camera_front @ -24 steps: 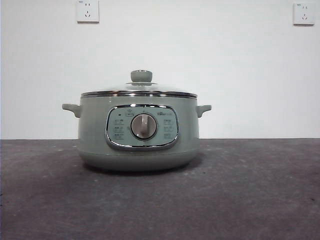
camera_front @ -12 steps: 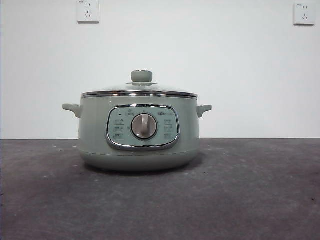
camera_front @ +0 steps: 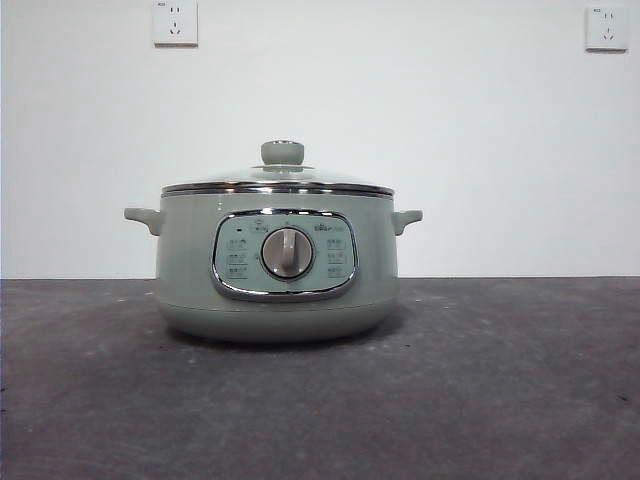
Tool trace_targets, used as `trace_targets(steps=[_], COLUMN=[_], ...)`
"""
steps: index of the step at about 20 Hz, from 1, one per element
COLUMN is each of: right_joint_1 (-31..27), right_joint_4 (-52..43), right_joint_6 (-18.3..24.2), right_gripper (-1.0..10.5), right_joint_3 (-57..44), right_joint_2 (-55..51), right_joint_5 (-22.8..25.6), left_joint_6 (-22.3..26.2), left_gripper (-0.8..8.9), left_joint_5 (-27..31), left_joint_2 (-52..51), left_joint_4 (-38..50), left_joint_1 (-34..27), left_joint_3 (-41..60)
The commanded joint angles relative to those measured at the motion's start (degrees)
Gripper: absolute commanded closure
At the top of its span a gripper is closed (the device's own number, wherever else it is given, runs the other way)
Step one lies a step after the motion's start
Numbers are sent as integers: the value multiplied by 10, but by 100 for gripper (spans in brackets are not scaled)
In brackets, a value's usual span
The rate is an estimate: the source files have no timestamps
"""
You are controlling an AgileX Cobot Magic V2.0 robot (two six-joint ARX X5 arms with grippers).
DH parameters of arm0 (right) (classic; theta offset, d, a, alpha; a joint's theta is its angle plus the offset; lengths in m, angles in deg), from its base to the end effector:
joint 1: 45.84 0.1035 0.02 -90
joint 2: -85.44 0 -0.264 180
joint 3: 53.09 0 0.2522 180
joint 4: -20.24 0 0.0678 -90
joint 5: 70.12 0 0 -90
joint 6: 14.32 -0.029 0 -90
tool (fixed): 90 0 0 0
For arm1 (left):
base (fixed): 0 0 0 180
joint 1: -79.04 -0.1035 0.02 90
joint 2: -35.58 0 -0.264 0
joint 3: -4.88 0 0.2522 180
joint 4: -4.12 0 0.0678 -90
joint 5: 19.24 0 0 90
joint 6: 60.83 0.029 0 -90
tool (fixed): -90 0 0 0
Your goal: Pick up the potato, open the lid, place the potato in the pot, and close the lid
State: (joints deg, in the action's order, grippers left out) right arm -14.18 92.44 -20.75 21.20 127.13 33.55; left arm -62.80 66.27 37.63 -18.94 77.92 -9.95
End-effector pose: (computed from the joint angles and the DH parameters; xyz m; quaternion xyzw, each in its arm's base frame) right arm 0.0966 0.0515 0.3538 -0.0782 0.3203 0.1293 0.9352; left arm 0.0973 -0.0004 0.1515 -0.0215 0.0900 -0.0277 0.9953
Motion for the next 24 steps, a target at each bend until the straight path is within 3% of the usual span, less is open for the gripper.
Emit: trace_targets(steps=[1,6,9,18,24], right_joint_1=[-84,-245,-290,-295,-295], right_joint_4=[-106,-285,-337,-441,-482], right_joint_6=[16,18,15,16,32], right_gripper=[946,946,946,946,945], right_joint_3=[-80,-308,-413,-554,-597], right_joint_2=[-67,-232,-301,-380,-401], right_joint_5=[3,3,-24,-48,-60], left_joint_6=[5,5,5,5,5], left_gripper=[816,816,816,816,816], left_joint_5=[0,0,0,0,0], left_joint_2=[0,3,6,7,7], left_joint_4=[2,1,1,1,1], left_joint_1=[-2,-2,-2,-2,-2], left_joint_3=[6,6,6,6,6])
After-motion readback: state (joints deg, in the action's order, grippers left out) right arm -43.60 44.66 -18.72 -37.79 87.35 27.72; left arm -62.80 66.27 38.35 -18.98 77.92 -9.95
